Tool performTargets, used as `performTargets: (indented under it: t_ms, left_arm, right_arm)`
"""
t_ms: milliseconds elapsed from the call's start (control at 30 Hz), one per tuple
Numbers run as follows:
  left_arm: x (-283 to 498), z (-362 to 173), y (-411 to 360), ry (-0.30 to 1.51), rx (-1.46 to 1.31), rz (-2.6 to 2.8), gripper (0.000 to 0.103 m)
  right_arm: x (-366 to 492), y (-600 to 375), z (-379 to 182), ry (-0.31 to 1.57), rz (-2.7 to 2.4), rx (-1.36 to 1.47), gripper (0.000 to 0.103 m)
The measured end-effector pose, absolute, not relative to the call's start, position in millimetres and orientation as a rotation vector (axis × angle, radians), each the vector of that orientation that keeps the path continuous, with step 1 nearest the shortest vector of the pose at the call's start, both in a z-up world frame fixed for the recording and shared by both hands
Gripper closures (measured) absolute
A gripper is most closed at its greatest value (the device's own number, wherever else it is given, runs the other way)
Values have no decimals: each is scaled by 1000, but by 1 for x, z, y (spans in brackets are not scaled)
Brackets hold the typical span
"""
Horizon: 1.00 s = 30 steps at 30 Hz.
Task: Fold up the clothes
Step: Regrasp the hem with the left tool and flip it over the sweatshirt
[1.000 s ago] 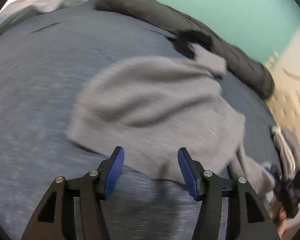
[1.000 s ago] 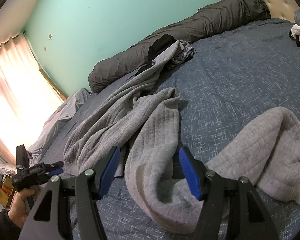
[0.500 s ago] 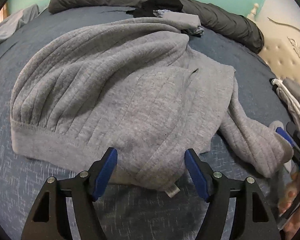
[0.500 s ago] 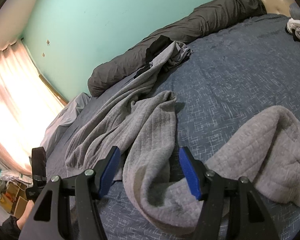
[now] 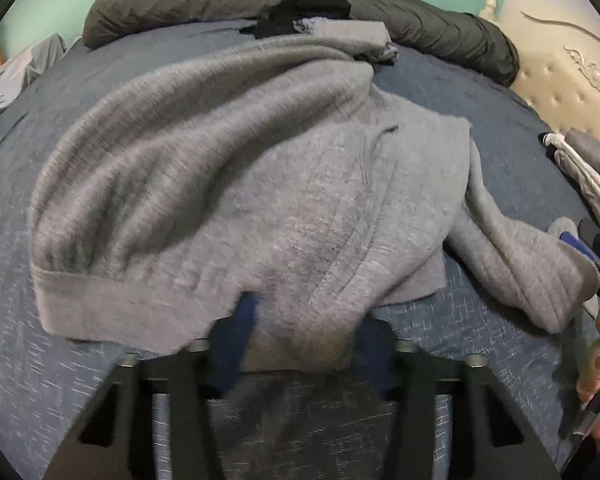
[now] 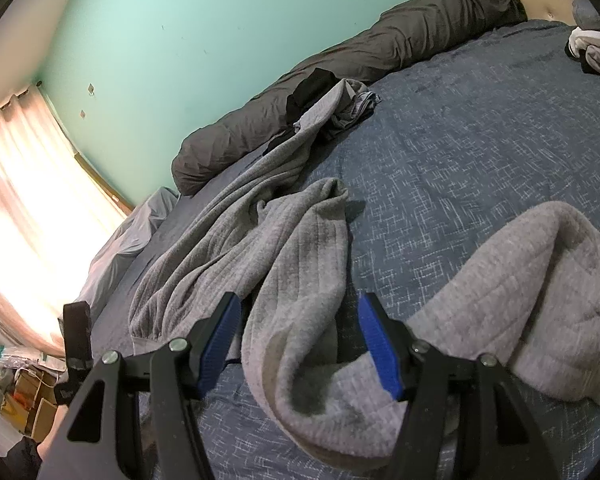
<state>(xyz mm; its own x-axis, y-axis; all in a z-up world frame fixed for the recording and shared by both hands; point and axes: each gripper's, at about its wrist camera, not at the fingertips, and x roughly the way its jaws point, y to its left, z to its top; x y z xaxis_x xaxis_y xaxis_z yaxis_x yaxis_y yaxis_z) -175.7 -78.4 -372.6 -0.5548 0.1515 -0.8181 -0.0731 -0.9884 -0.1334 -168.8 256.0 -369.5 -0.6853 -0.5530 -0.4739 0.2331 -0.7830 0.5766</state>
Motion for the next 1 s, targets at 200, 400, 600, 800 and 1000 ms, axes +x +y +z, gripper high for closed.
performTargets:
  t_ms: [200,400,600,800,1000]
  left_arm:
    - [-167,-338,-107,-125,-1301,2805,85]
    - [-161,-293,-142,-109,-1266,2903,88]
    - [-159,-252,-186,61,-1291,2997,89]
    - [-165,-230,-238,118,-1383,3085,89]
    - [-170,-274,-241,-16,-1522,2960,81]
  right_arm:
    - [-167,261,-365,-679,-2452,883,40]
    - [-165,269,-362,-708,-2470,861,40]
    - [-165,272,-361,-714,-2470,857,40]
    - [-167,275,-360,-733,-2469,857,40]
    - [-169,273,-363,-732,-2461,878,40]
